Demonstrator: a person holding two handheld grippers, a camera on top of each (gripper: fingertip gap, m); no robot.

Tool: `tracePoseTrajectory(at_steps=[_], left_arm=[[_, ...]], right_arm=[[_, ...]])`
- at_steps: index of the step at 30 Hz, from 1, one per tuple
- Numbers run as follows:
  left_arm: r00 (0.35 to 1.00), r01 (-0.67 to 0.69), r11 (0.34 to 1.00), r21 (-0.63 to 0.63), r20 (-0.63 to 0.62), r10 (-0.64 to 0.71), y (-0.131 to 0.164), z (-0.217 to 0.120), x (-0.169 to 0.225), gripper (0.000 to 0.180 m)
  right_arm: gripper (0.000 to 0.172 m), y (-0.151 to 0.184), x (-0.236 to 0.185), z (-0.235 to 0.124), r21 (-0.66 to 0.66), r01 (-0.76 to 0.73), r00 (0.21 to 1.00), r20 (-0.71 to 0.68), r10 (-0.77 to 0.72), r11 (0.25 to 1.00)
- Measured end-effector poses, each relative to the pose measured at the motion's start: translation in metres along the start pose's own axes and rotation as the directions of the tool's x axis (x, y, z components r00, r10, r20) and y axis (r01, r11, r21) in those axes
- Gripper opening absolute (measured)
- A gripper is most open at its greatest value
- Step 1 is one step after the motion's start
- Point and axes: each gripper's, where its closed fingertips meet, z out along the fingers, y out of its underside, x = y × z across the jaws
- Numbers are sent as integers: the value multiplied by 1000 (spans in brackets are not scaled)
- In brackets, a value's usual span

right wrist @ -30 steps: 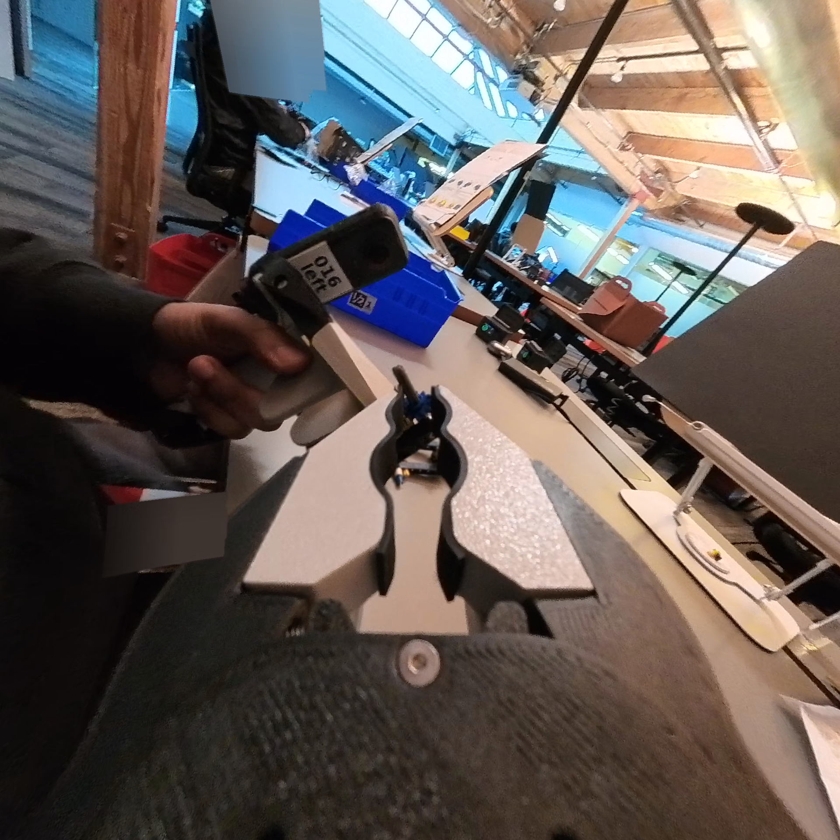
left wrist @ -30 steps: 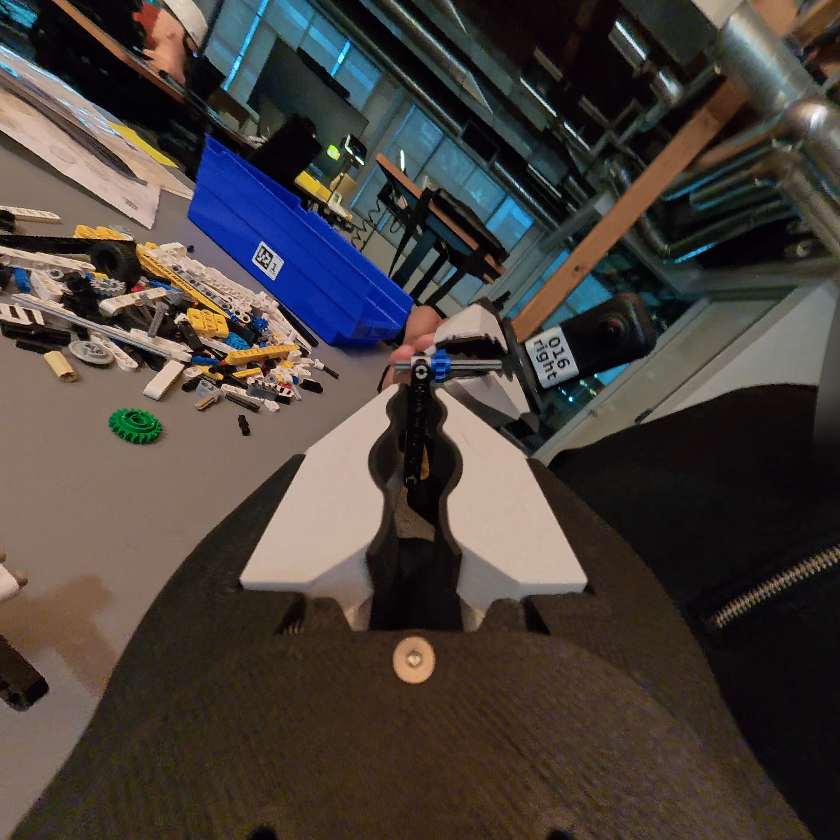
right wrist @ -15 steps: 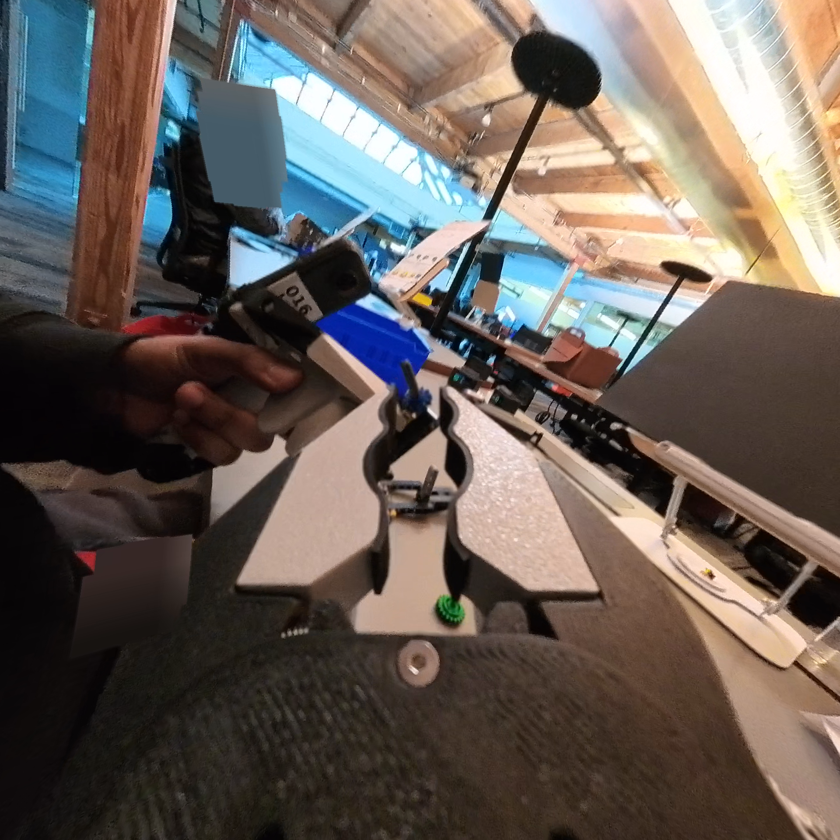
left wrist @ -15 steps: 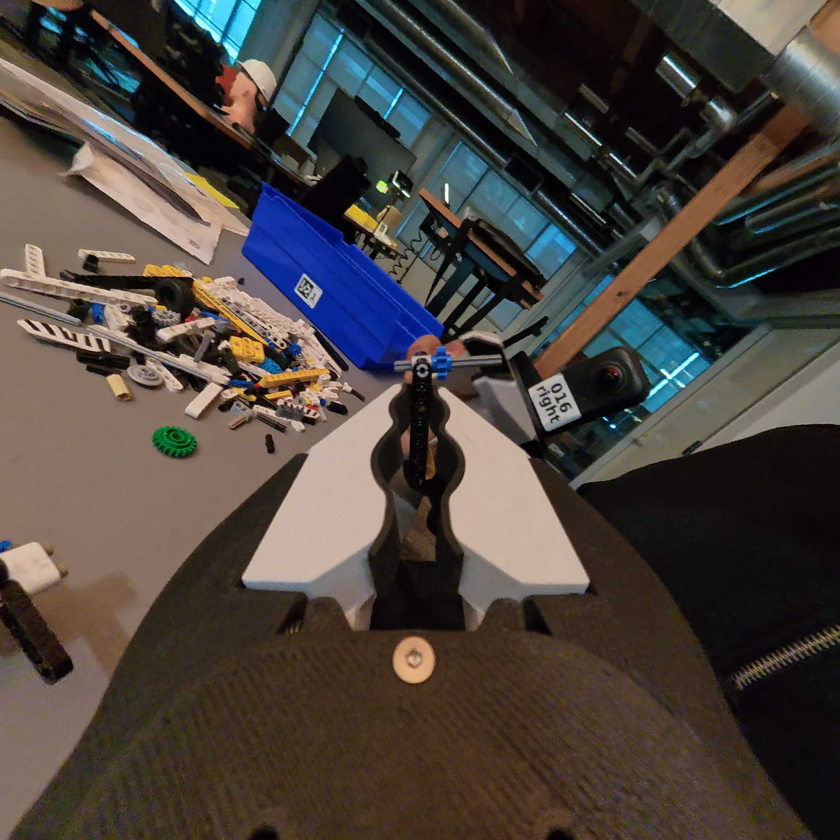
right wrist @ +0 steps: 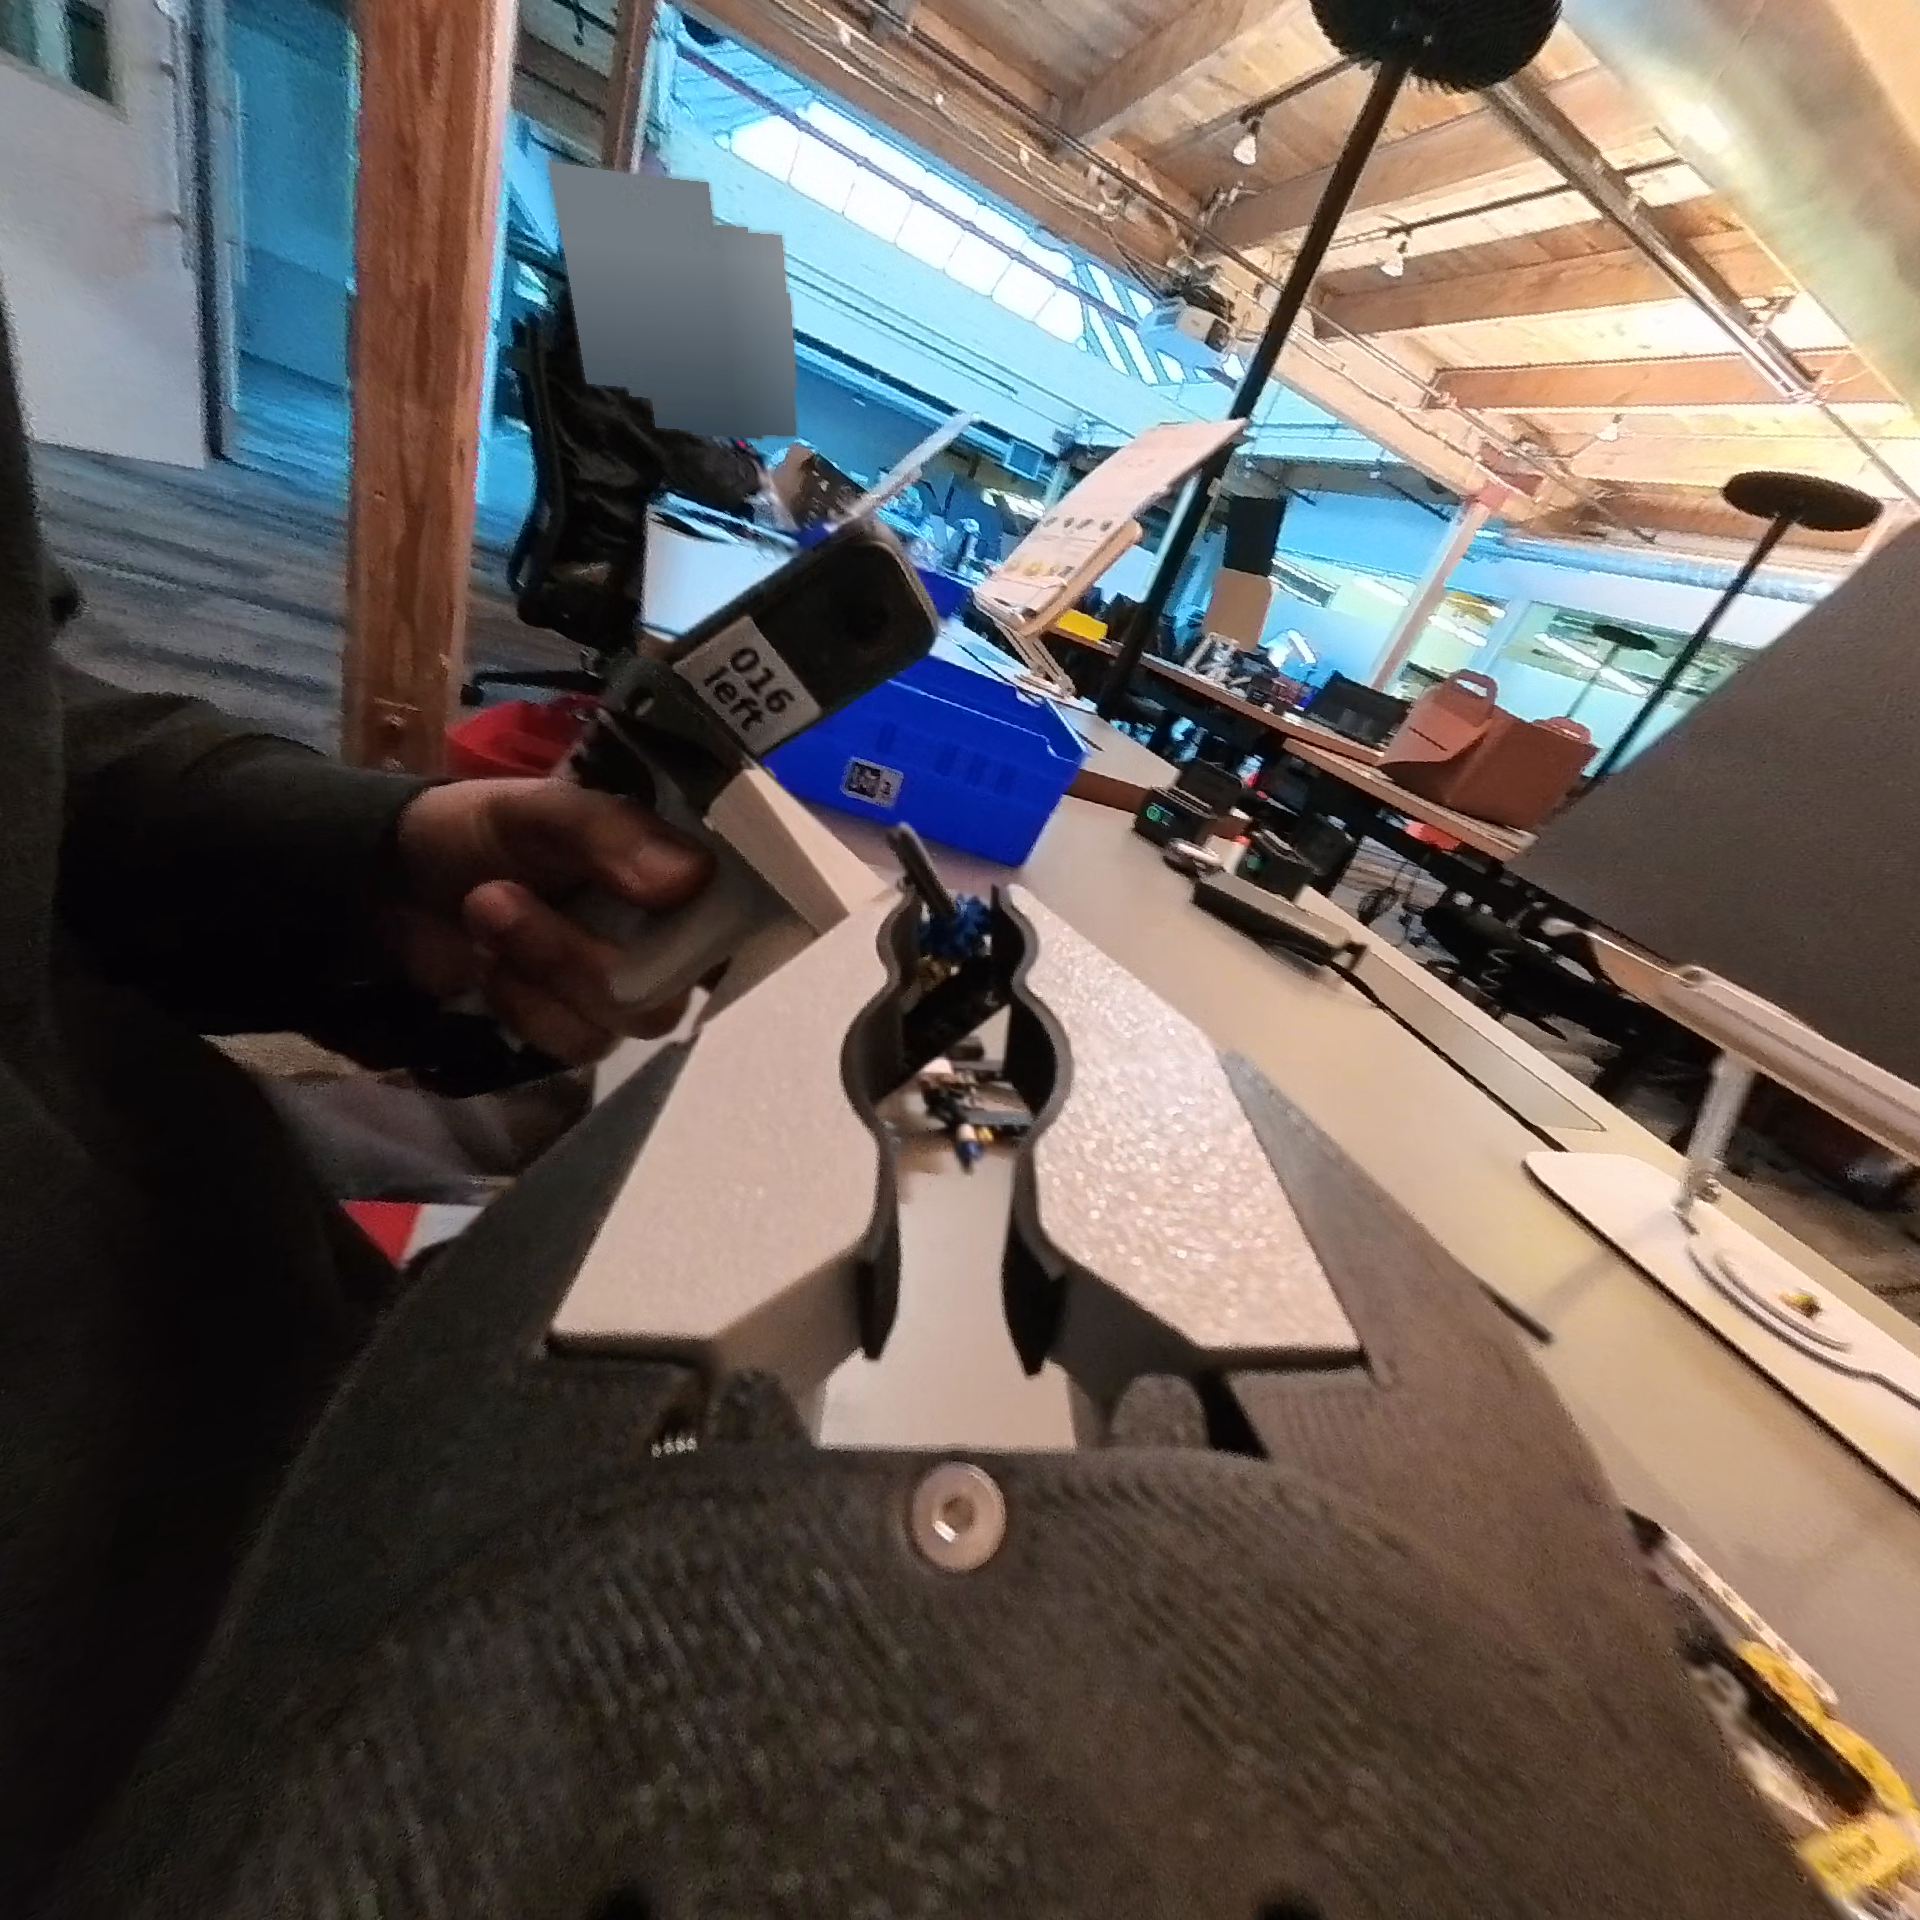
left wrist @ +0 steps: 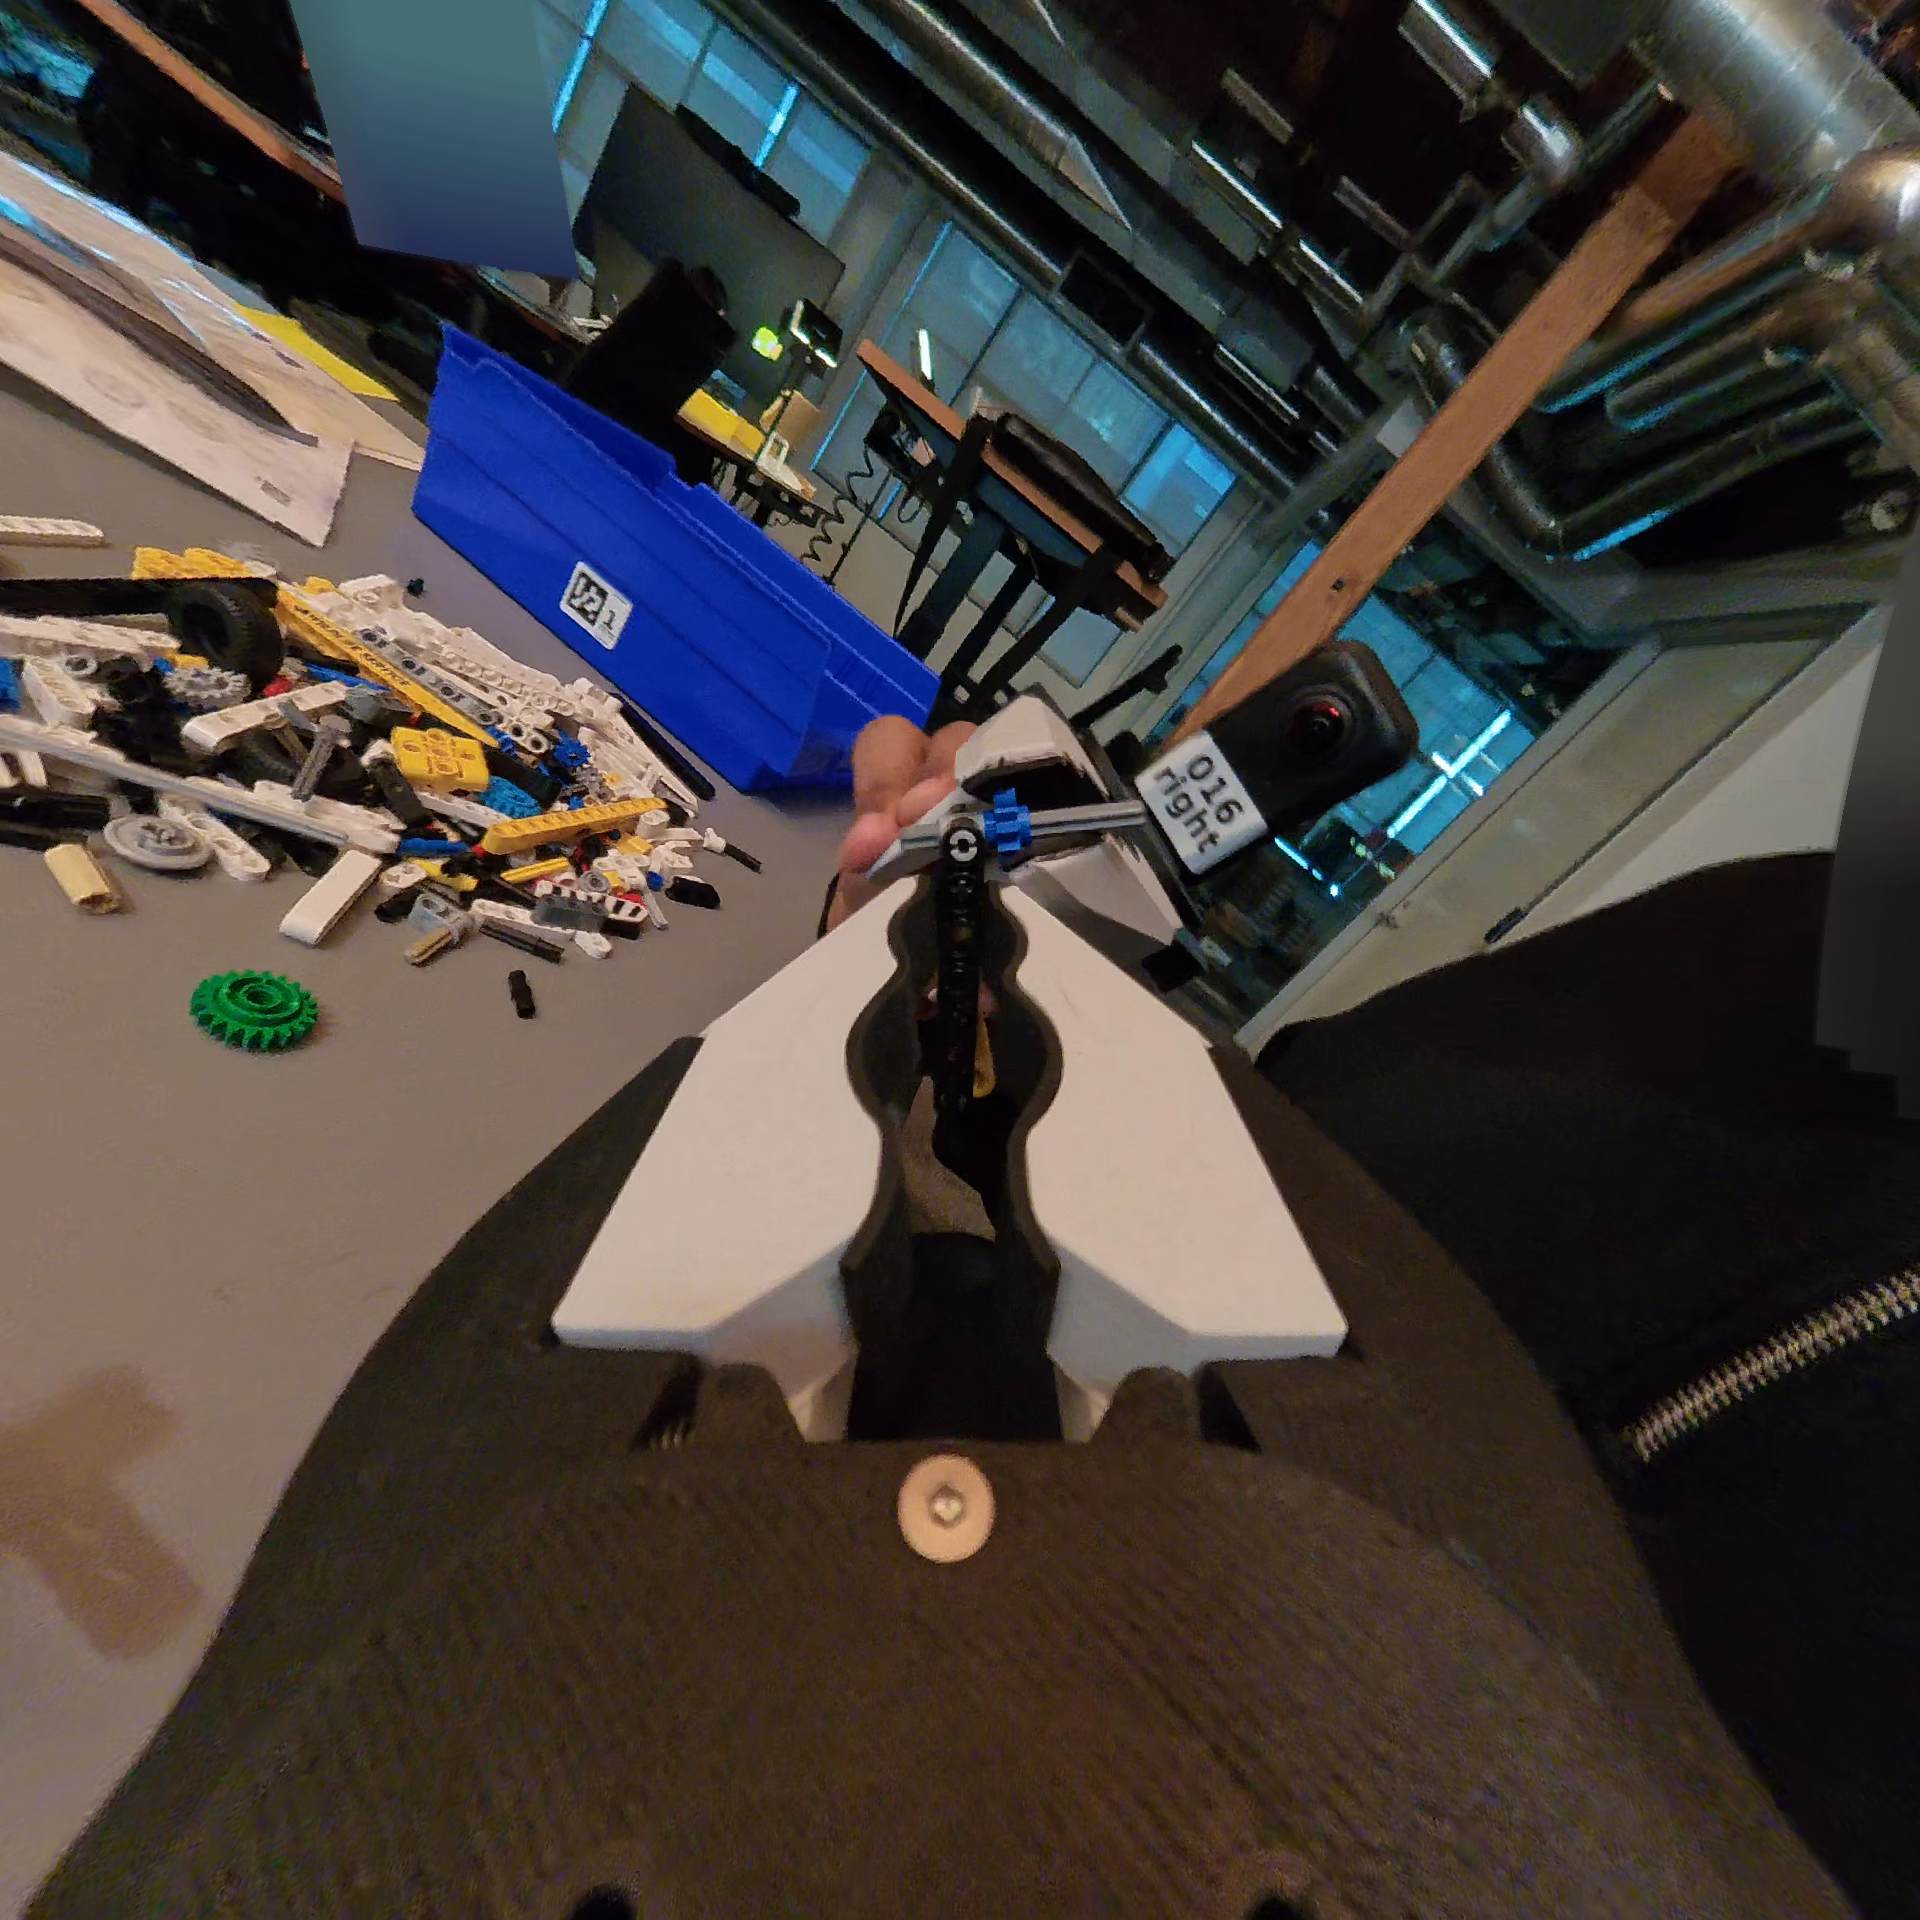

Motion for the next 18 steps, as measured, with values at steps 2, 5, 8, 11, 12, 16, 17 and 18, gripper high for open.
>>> tracePoseTrajectory(at_steps=[2, 5, 8, 11, 12, 16, 17, 18], left_arm=[[996, 89, 995, 37, 23, -90, -3, 0, -8, 3], [988, 143, 985, 92, 51, -148, -5, 1, -14, 4], [989, 93, 991, 100, 105, -103, -8, 1, -15, 5], [987, 62, 991, 116, 139, -78, -12, 3, -15, 5], [986, 55, 990, 128, 150, -74, -13, 3, -15, 6], [982, 25, 984, 178, 181, -58, -17, 4, -13, 6], [982, 20, 983, 184, 183, -55, -19, 5, -11, 6], [981, 19, 982, 189, 184, -54, -20, 5, -10, 6]], right_arm=[[10, 3, 5, 3, -30, 9, 999, -52, -10, 1000], [9, 7, 9, 5, -46, 22, 995, -92, -26, 999], [9, 3, 12, 5, -42, 58, 990, -127, -63, 997], [9, 0, 15, 4, -38, 74, 986, -150, -79, 997], [9, -1, 16, 4, -38, 85, 983, -163, -90, 996], [9, -6, 18, 3, -23, 121, 971, -206, -123, 992], [8, -8, 18, 3, -22, 136, 967, -217, -138, 990], [8, -10, 19, 2, -26, 160, 959, -232, -161, 987]])
